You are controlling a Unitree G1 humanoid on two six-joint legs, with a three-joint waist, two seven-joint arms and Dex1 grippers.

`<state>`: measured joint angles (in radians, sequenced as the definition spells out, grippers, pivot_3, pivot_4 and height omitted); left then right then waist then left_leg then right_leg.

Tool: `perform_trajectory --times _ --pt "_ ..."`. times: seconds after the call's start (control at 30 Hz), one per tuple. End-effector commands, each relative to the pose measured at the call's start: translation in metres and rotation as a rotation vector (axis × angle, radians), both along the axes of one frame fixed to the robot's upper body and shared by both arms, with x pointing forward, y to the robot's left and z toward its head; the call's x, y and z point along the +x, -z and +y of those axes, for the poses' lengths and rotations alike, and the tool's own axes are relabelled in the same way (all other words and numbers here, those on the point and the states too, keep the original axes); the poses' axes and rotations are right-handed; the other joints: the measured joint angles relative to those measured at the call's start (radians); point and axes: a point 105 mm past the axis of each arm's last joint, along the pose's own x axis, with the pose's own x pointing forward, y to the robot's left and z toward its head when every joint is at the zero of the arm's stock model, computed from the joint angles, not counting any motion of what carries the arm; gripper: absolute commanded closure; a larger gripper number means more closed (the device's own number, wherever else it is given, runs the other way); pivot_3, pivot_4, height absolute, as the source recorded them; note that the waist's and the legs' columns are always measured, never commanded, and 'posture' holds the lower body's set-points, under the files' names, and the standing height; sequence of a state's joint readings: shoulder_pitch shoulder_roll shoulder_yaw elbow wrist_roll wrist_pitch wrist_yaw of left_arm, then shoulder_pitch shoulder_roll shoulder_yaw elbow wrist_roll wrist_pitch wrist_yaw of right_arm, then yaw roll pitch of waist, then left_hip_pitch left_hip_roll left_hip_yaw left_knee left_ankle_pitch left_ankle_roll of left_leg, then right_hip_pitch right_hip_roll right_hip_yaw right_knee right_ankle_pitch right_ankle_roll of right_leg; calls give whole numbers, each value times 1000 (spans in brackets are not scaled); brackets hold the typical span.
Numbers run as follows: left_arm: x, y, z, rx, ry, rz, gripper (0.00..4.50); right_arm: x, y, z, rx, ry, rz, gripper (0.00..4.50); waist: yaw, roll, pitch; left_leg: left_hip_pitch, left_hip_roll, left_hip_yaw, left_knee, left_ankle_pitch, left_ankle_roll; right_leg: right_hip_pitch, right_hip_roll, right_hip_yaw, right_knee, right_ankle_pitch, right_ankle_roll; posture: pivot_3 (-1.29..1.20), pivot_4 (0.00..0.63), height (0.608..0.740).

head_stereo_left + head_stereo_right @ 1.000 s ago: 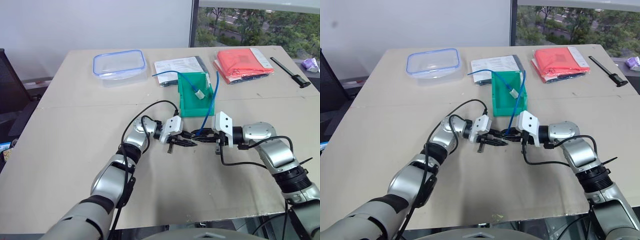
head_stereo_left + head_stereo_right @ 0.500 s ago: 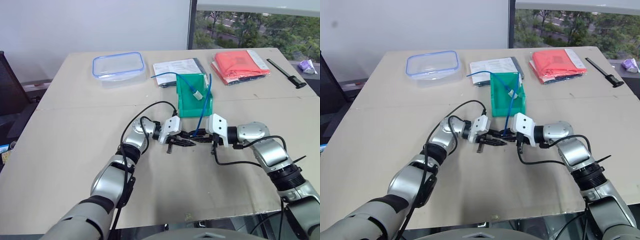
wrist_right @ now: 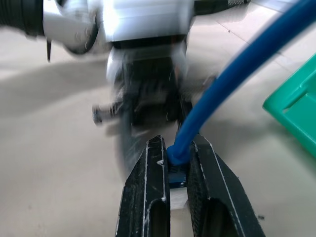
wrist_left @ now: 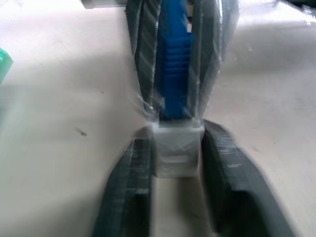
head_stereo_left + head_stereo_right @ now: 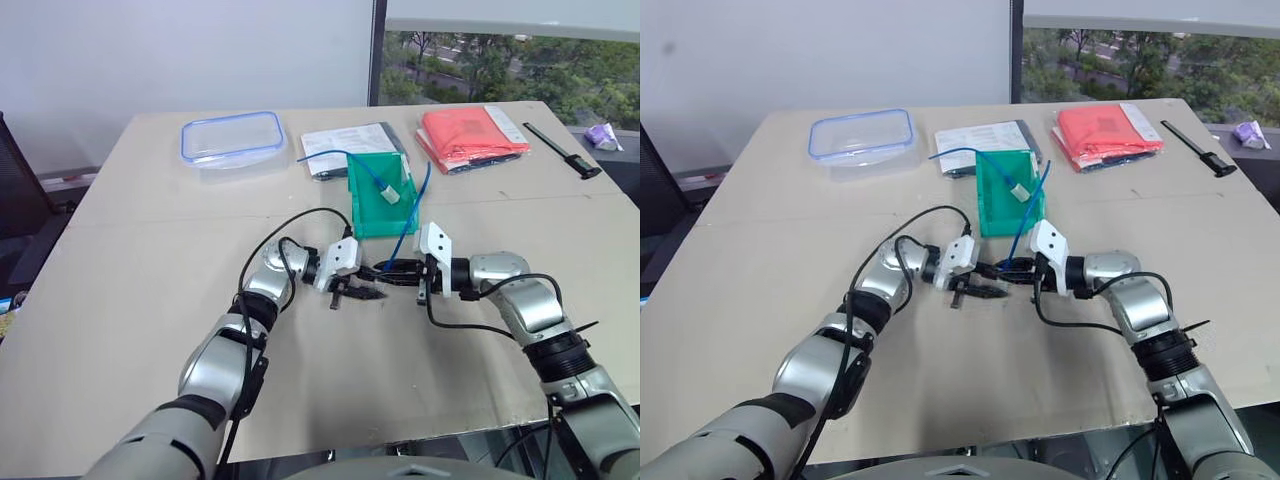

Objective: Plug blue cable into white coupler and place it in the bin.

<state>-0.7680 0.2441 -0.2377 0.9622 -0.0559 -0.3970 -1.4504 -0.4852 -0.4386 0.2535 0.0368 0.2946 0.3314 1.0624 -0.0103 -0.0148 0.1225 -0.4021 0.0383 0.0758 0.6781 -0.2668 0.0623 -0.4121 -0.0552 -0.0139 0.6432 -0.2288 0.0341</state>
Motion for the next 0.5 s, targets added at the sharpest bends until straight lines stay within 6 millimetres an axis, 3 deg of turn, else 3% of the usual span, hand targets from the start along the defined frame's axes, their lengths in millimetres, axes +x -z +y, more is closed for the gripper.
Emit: perform_trajectory --times 0.03,0.2,0.37,0.5 --pt "-7 11 5 6 -38 31 1115 2 -45 2 58 -14 -102 4500 0 2 1 0 0 0 0 0 0 0 -1 0 0 0 0 0 150 736" --pt "-8 -43 14 -187 -215 -33 1115 9 -81 2 110 21 -22 4500 -11 4 9 0 0 -1 -3 0 0 -1 -1 0 0 0 0 0 150 736" --pt "-10 -85 38 -212 -568 -85 1115 55 -101 -8 48 173 59 4500 -7 7 14 -14 1 -2 -4 3 -5 -19 -2 3 6 4 2 0 150 736" --pt "-7 -118 48 -269 -810 -92 1115 99 -108 -7 24 285 91 4500 1 6 15 -14 0 -3 -4 4 -6 -18 4 1 6 4 2 0 150 736"
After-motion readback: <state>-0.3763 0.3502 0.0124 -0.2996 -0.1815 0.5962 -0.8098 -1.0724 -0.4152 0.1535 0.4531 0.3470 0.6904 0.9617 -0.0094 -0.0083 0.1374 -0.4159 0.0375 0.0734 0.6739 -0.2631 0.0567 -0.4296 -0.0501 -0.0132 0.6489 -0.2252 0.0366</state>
